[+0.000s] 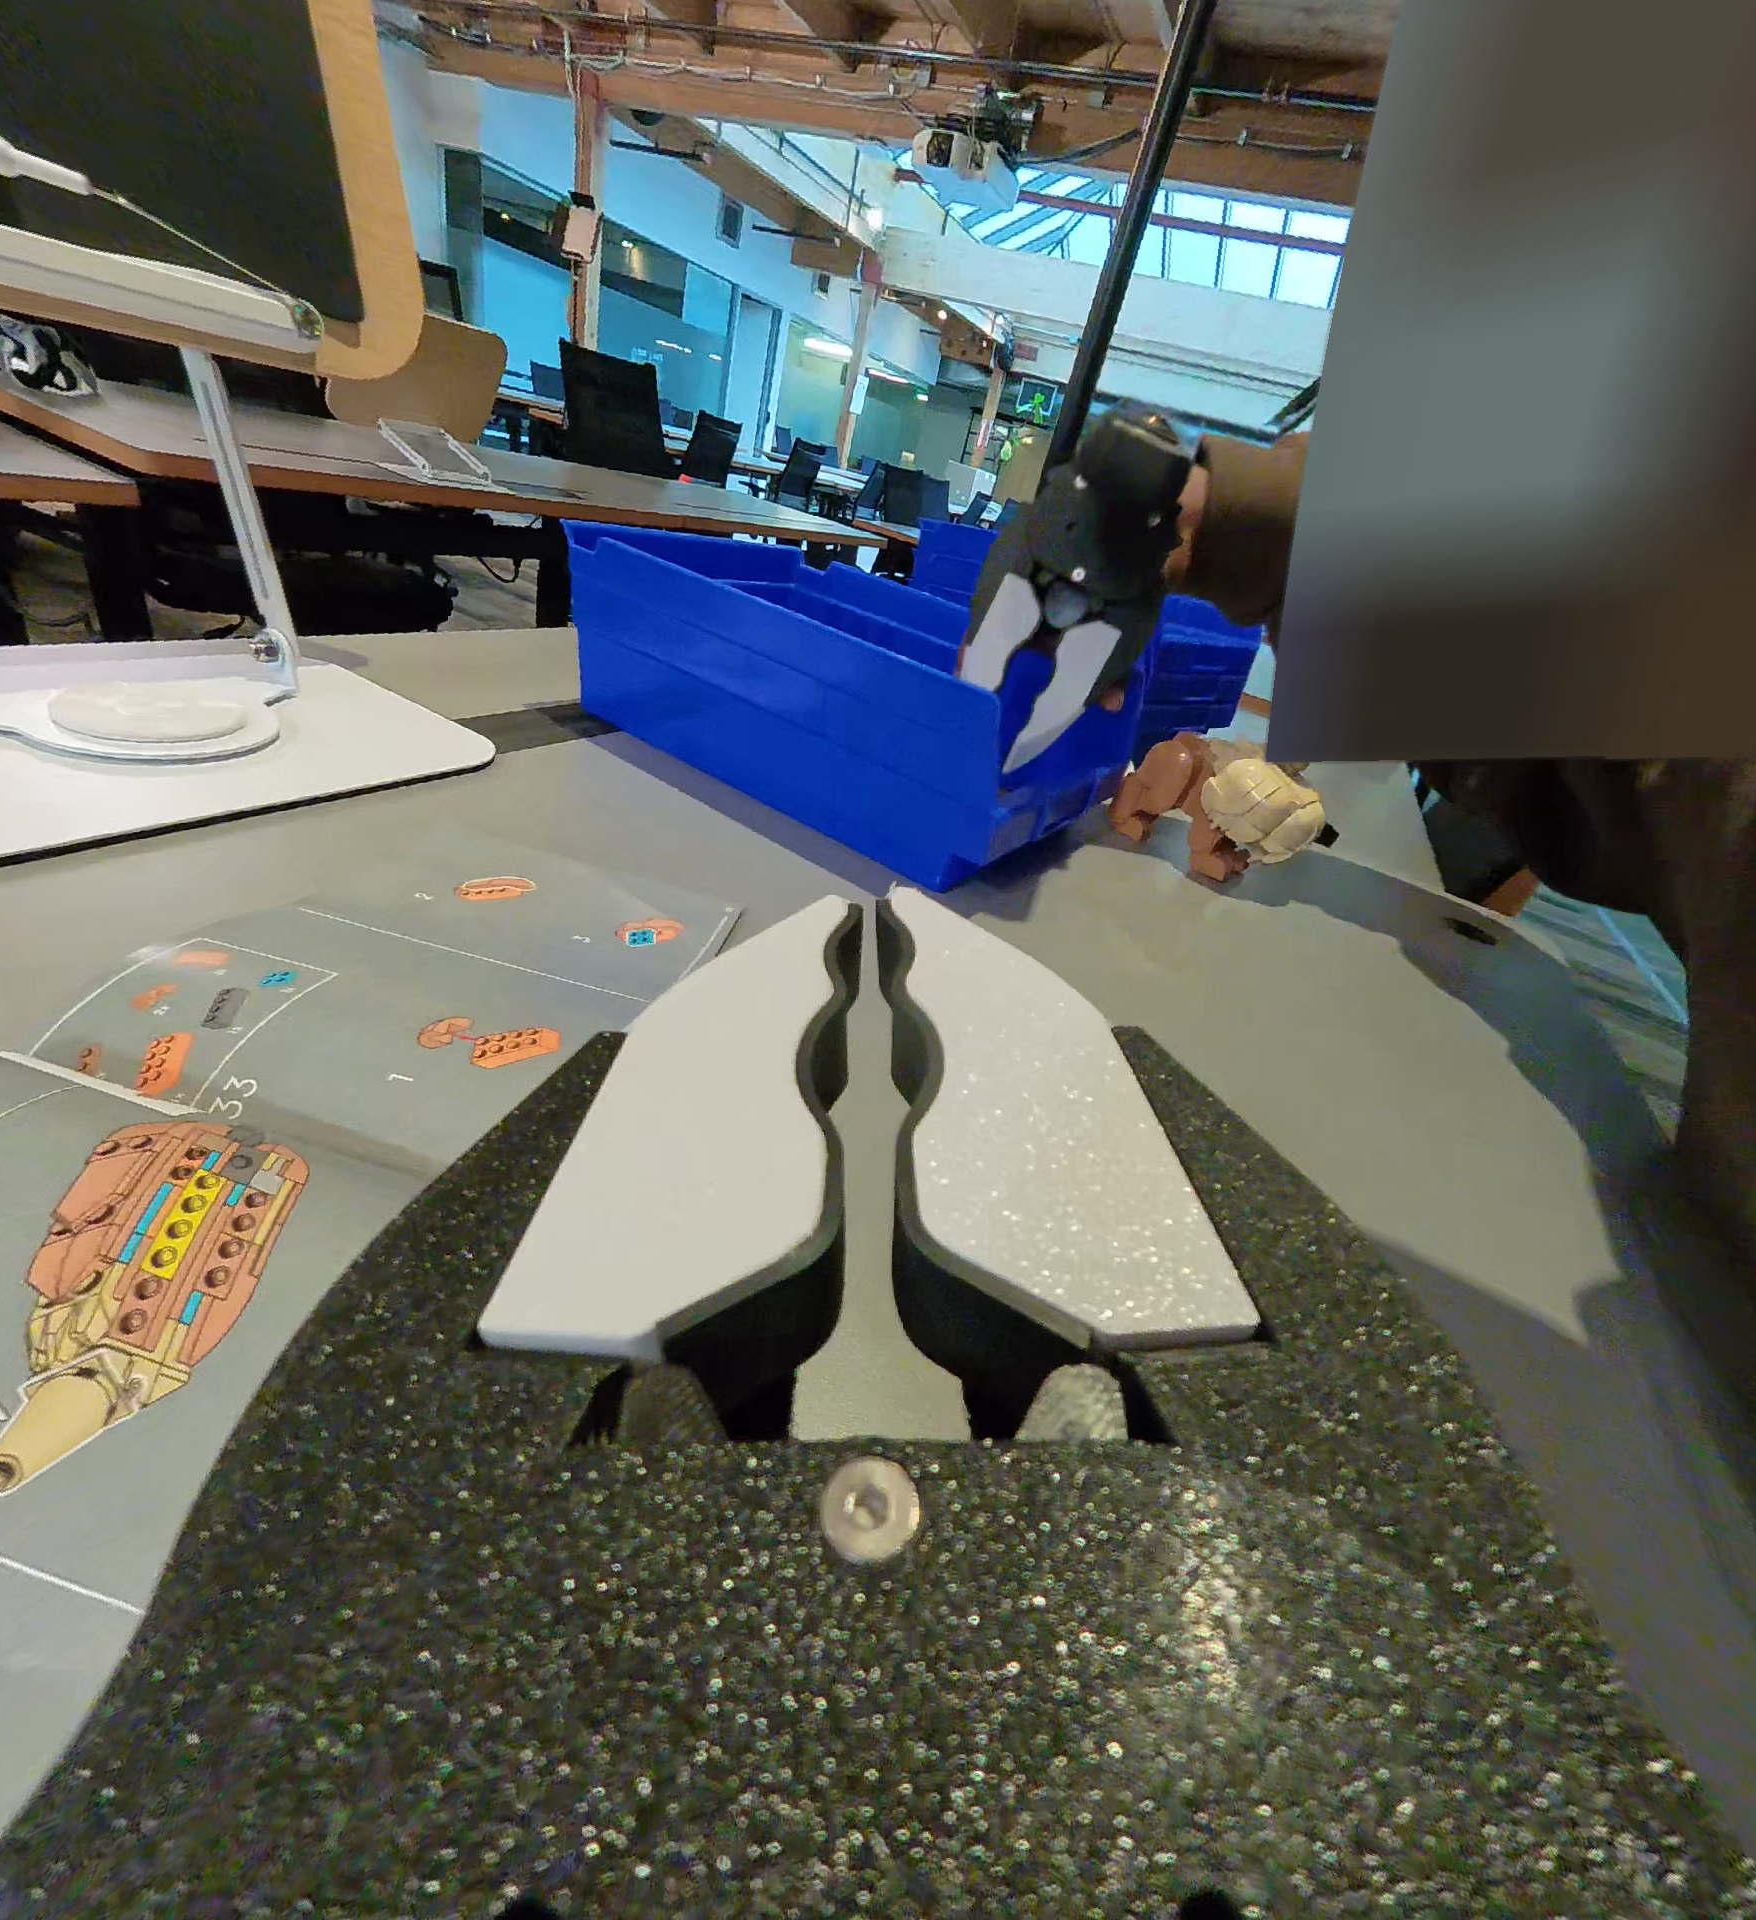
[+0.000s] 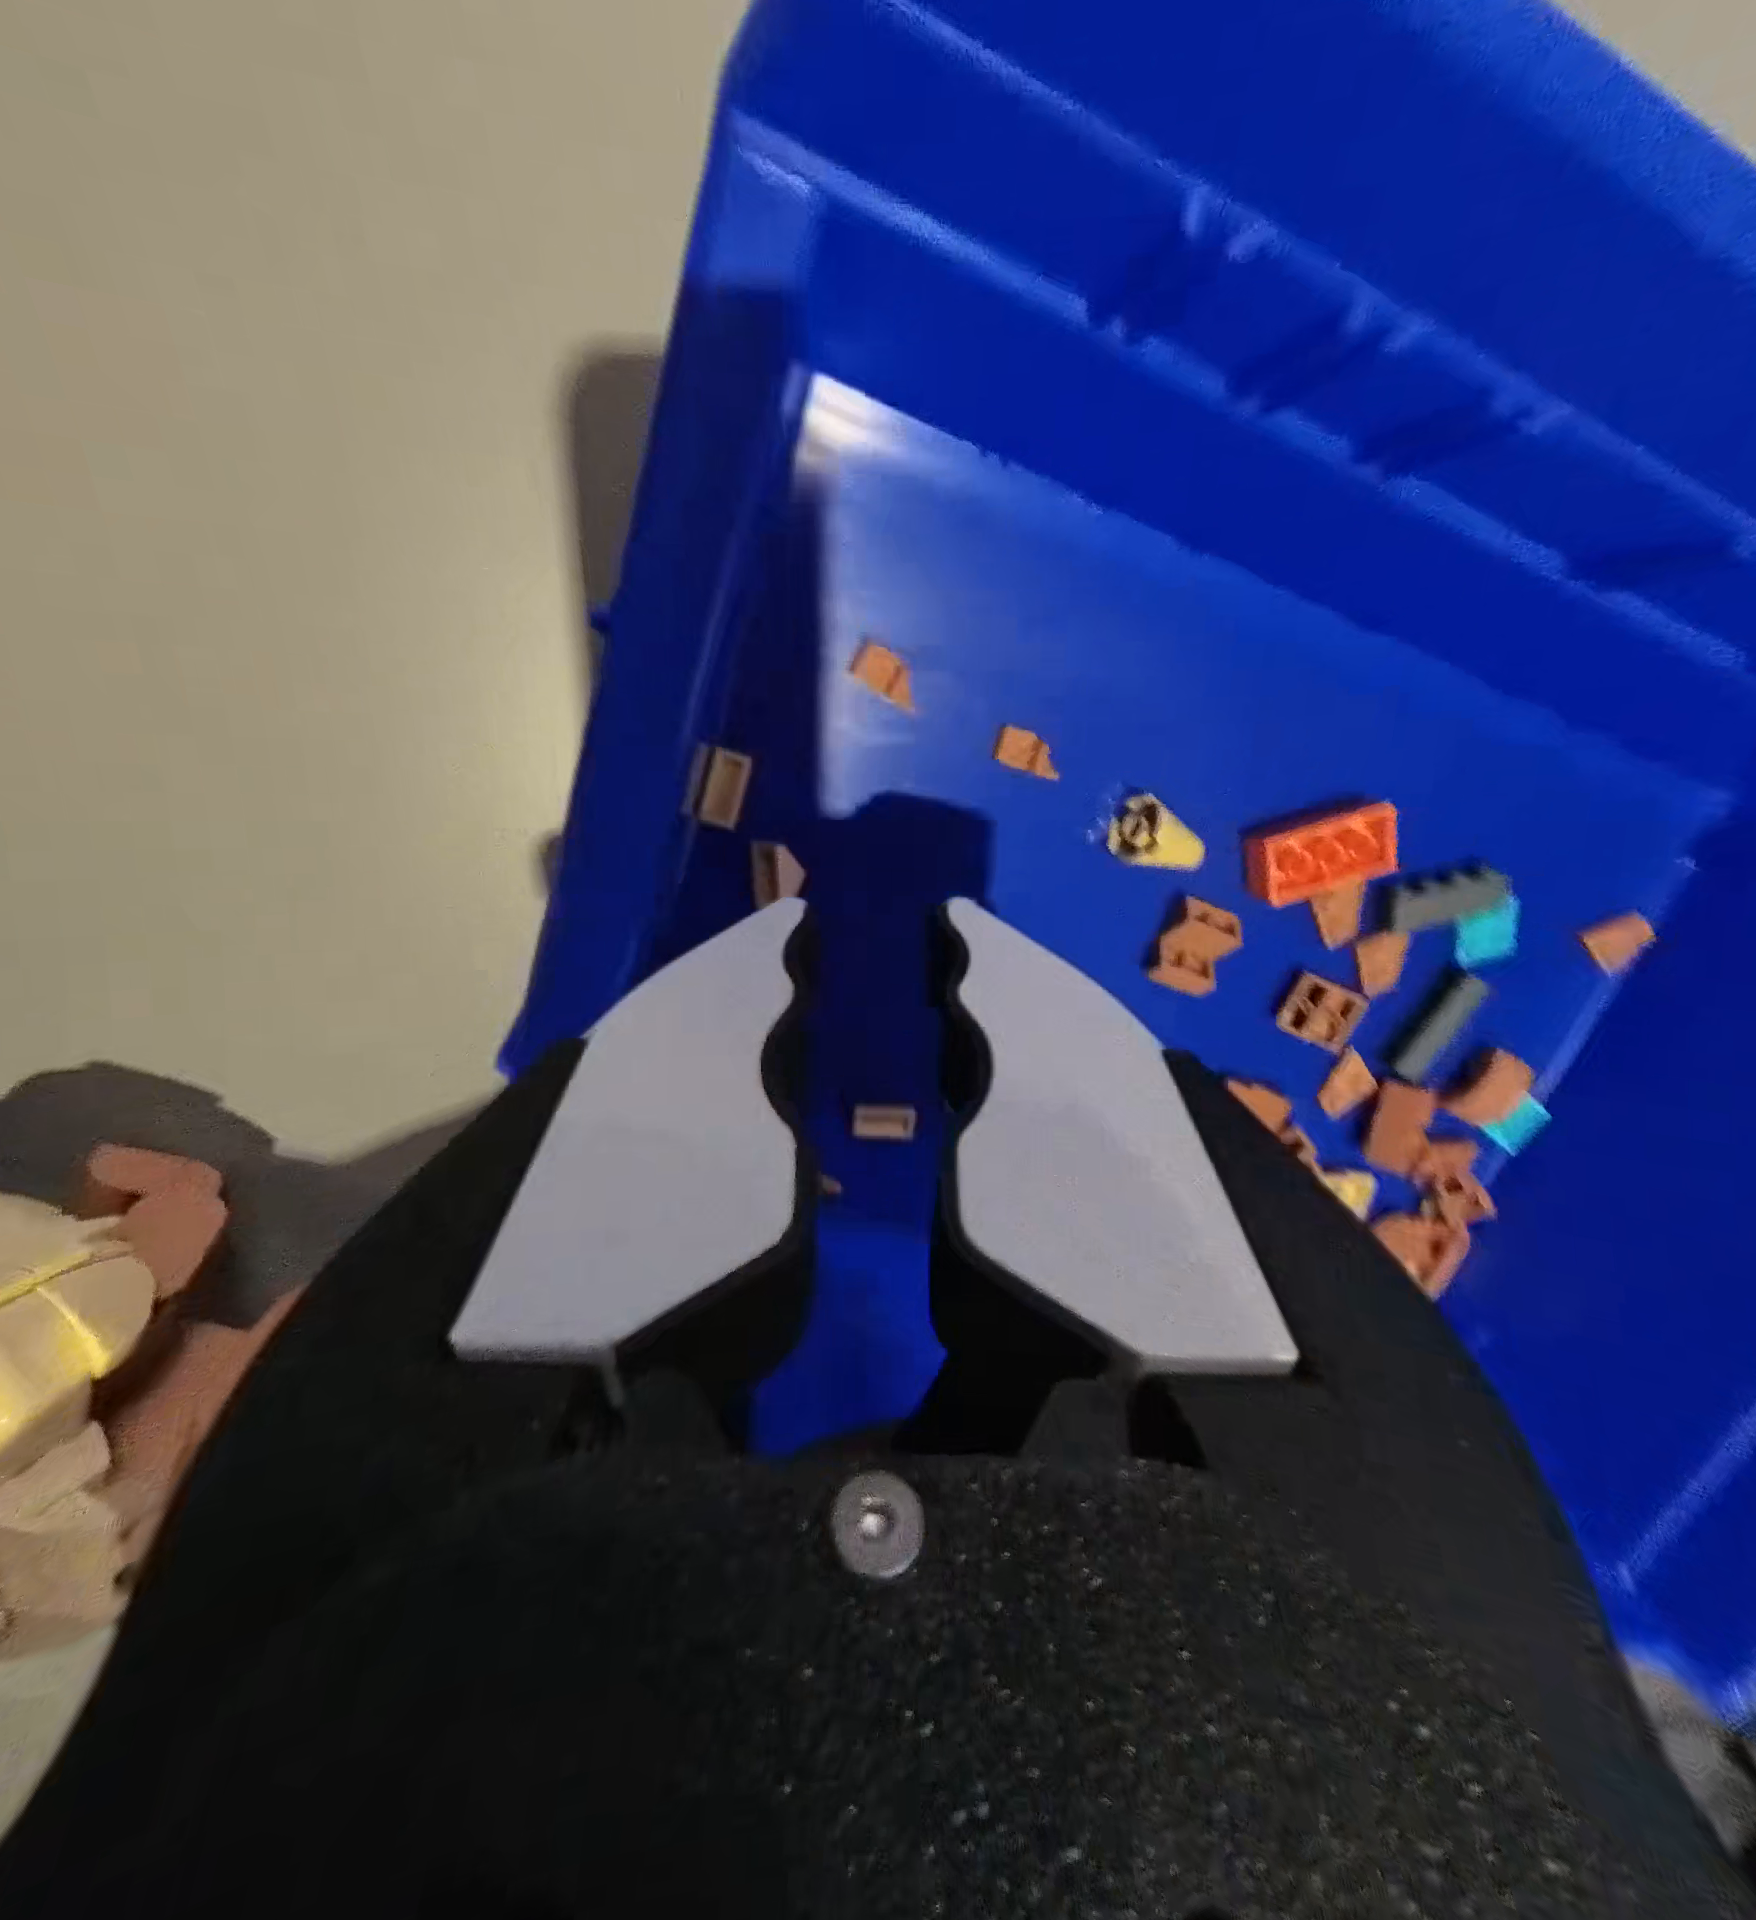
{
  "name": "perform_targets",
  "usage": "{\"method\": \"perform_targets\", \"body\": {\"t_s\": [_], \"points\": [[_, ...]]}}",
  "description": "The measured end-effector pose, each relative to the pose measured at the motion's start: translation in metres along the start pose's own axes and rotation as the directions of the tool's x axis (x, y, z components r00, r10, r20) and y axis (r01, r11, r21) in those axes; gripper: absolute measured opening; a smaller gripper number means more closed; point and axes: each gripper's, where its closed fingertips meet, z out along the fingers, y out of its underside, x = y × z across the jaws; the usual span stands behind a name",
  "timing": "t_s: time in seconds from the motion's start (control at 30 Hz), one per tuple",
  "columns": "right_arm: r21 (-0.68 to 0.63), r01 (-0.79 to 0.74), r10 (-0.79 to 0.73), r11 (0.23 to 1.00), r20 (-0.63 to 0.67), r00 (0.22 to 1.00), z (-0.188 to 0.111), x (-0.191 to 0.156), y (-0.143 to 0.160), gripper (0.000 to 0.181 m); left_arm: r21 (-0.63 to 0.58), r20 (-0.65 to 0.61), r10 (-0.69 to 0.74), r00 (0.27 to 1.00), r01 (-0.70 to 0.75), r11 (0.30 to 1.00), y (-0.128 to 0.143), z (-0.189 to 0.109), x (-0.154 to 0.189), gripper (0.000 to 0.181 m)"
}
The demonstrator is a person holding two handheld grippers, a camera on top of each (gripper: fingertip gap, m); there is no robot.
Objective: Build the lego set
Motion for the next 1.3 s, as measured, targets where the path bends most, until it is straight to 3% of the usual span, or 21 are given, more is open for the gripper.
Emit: {"method": "perform_targets", "body": {"t_s": [0.23,0.43,0.7,0.93,1.17,1.3], "points": [[-0.074,0.078,-0.065,0.994,0.156,0.986,0.027,-0.013,0.007,0.018,0.013,0.006,-0.024,1.0,0.024,1.0,-0.002,-0.001,-0.004,0.002],[-0.088,0.098,-0.085,0.991,0.135,0.987,0.03,-0.011,0.008,0.017,0.011,0.006,-0.023,1.0,0.023,1.0,-0.002,-0.001,-0.004,0.002],[-0.112,0.075,-0.075,0.991,0.009,0.997,0.028,0.015,0.018,0.015,0.01,0.006,-0.018,1.0,0.018,1.0,-0.001,-0.001,-0.004,0.002],[-0.081,0.077,-0.072,0.994,0.058,0.996,0.024,0.008,0.009,0.016,0.009,0.006,-0.016,1.0,0.016,1.0,-0.001,-0.001,-0.003,0.002],[-0.143,0.058,-0.042,0.988,0.111,0.993,0.036,0.001,0.017,0.022,0.009,0.006,-0.013,1.0,0.013,1.0,-0.001,-0.001,-0.003,0.002],[-0.143,0.047,-0.029,0.989,0.126,0.992,0.037,0.0,0.016,0.016,0.008,0.006,-0.013,1.0,0.013,1.0,-0.001,-0.001,-0.003,0.002]]}}
